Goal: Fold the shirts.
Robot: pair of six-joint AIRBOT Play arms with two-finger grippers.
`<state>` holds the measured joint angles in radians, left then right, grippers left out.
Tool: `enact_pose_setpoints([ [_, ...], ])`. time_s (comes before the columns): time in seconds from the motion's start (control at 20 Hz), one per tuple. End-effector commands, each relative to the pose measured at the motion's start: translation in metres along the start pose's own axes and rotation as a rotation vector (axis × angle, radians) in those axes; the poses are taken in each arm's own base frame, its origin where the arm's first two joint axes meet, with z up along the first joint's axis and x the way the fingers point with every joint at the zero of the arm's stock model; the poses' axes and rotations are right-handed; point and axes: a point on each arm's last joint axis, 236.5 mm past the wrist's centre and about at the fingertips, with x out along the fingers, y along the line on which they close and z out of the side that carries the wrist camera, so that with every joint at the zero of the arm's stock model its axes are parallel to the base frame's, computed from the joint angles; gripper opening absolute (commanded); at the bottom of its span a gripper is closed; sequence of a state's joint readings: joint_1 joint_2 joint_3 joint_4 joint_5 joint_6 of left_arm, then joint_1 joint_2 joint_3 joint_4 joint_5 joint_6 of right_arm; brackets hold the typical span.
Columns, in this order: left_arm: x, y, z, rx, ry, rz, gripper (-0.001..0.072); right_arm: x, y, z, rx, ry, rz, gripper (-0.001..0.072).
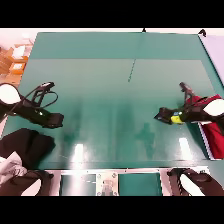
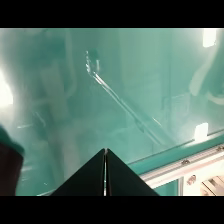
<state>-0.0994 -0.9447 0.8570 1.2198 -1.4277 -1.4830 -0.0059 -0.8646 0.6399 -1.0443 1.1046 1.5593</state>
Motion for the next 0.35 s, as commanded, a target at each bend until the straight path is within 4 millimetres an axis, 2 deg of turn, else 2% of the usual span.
enact_pose_setpoints([
  [0.0, 0.0060, -0.0013, -0.0034, -0.011, -0.007, -0.015, 0.0023, 0.0149, 0.0142, -0.0289, -0.068, 0.052, 0.023, 0.0019],
  [0.3, 0.0058, -0.0008, 0.0021, -0.011, -0.031, -0.012, 0.0023, 0.0150, 0.0144, -0.0291, -0.069, 0.053, 0.022, 0.0019],
])
